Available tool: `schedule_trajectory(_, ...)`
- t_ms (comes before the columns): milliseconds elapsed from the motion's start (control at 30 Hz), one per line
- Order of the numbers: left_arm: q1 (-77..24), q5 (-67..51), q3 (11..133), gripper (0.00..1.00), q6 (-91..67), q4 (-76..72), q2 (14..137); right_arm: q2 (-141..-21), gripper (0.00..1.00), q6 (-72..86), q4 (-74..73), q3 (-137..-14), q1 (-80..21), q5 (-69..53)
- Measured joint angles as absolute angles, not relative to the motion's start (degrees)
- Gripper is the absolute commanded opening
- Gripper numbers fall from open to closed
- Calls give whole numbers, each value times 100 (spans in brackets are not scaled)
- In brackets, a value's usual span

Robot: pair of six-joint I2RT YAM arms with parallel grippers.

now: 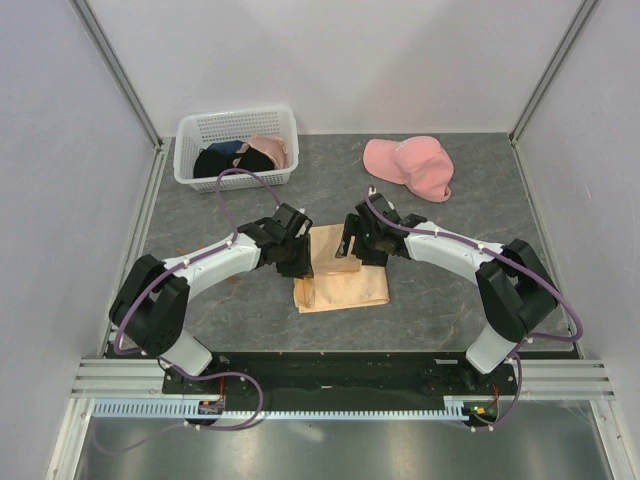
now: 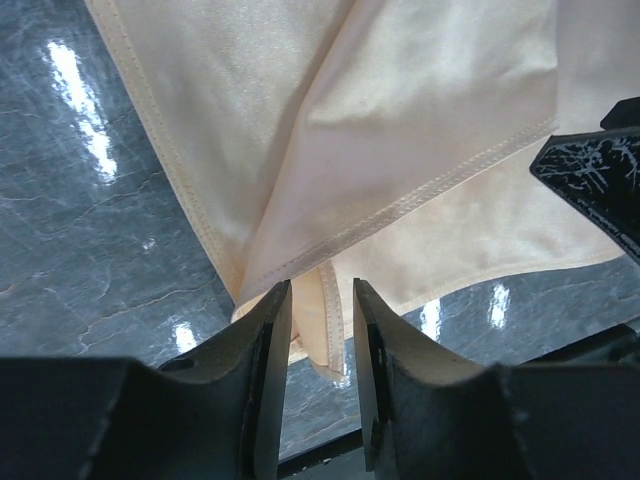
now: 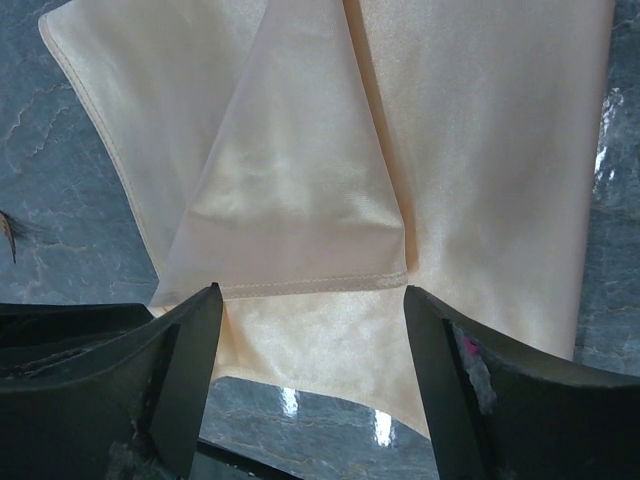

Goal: Fold the napkin into a case and place the utensils inside
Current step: Smooth out the square-folded napkin at the center of the board.

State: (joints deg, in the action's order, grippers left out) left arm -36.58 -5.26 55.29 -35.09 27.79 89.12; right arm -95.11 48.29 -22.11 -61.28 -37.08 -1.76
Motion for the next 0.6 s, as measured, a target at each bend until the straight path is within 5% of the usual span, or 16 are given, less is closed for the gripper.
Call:
schedule_trajectory(333, -3656, -307, 5529, 37, -3498, 3002, 8656, -9710, 70, 4823, -2005, -5902, -3706, -161)
schedule_trajectory(600, -3636, -134, 5529, 37, -3505, 3096, 8197, -9865, 32, 4748, -1756, -5756, -3719, -220)
